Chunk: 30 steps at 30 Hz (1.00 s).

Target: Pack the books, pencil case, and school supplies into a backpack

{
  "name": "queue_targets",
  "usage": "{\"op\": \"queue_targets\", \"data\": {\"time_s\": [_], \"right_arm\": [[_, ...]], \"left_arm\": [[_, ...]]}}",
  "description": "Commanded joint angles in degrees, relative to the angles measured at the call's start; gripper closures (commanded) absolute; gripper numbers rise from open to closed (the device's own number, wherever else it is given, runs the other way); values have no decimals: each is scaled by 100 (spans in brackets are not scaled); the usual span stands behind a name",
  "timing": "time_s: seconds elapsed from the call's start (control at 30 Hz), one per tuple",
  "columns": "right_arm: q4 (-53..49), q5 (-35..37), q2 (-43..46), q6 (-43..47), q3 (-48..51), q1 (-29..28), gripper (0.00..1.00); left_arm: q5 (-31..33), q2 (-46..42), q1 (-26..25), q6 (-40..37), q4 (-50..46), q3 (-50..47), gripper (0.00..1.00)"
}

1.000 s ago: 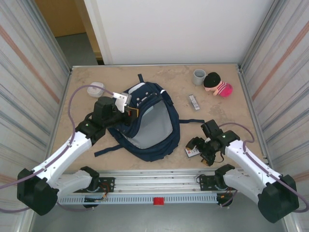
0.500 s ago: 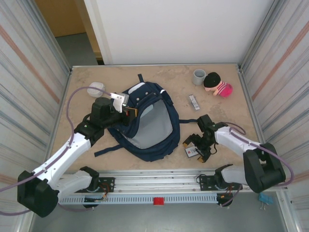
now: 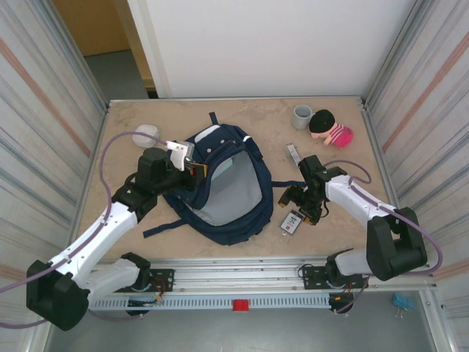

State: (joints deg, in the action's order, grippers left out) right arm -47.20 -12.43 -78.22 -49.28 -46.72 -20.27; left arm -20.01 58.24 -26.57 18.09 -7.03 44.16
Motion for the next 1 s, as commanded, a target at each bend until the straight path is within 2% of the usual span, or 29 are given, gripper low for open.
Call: {"op": "queue_targets", "data": {"time_s": [0.0, 0.37, 0.63, 0.83, 0.97], "right_arm": [[-1037, 556, -290, 535, -229, -334, 12], [-508, 223, -1106, 480, -418, -771, 17], [-286, 148, -1435, 549, -458, -796, 24], [-647, 739, -1766, 675, -624, -777, 28], [-890, 1166, -1894, 754, -734, -677, 38]], "left_arm": [[53, -178, 101, 2, 96, -48, 100], [74, -250, 119, -6, -17, -39, 100], [76, -280, 117, 1, -27, -66, 100], [92, -310, 130, -15, -56, -61, 100], [93, -320, 127, -24, -75, -48, 100]]}}
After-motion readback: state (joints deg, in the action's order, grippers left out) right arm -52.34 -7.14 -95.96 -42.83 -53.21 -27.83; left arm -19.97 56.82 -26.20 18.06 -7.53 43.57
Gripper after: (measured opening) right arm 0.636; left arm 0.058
